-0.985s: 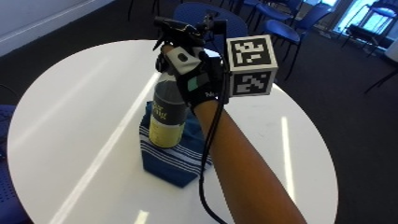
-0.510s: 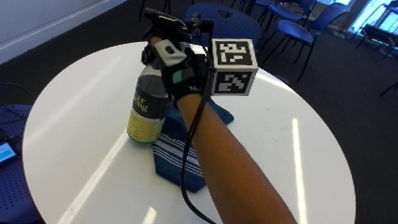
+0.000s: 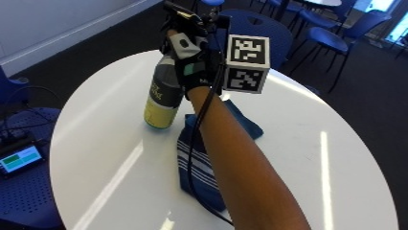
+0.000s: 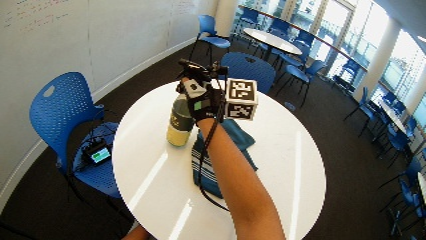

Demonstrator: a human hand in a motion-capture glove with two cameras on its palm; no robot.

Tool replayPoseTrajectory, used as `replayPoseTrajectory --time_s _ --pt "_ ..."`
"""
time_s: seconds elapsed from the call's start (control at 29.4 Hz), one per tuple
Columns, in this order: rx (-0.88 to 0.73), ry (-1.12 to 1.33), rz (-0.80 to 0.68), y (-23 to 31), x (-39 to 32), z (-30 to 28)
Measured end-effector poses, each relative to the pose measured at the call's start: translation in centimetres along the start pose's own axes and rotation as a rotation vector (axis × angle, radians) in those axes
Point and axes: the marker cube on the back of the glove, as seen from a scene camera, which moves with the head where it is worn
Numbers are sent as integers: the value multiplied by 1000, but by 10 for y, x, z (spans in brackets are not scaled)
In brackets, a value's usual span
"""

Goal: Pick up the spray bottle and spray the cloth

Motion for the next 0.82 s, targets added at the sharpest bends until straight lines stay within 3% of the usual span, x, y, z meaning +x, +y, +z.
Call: replayPoseTrajectory --time_s 0.34,0.82 --pt "125 72 22 -37 7 -28" --pt "145 158 71 -49 31 -27"
